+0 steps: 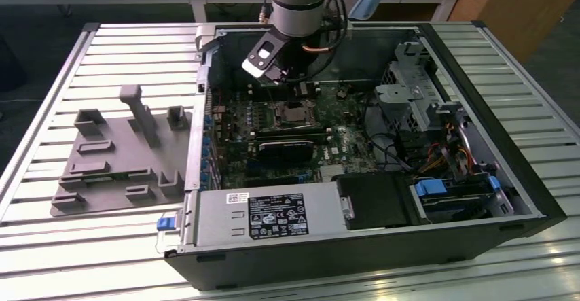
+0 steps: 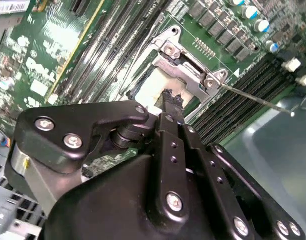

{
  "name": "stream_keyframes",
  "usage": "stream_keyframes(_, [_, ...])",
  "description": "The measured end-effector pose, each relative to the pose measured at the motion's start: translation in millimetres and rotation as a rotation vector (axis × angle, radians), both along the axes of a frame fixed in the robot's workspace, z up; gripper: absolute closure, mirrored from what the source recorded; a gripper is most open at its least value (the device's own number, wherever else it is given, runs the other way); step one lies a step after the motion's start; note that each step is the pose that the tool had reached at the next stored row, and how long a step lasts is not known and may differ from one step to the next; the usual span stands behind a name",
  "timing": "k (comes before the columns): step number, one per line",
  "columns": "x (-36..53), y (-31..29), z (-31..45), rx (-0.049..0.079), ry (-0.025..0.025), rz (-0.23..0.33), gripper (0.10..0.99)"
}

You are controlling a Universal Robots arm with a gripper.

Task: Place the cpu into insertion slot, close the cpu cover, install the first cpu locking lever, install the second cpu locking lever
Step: 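Close the cpu cover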

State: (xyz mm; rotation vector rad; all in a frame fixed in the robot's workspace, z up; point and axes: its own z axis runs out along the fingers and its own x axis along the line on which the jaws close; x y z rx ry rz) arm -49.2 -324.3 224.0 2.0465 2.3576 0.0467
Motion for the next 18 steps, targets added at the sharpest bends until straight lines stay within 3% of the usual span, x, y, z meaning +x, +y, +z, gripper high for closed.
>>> stream_keyframes(18, [0.0, 0.0, -1.1, -0.001, -0.0001, 0.330, 0.984])
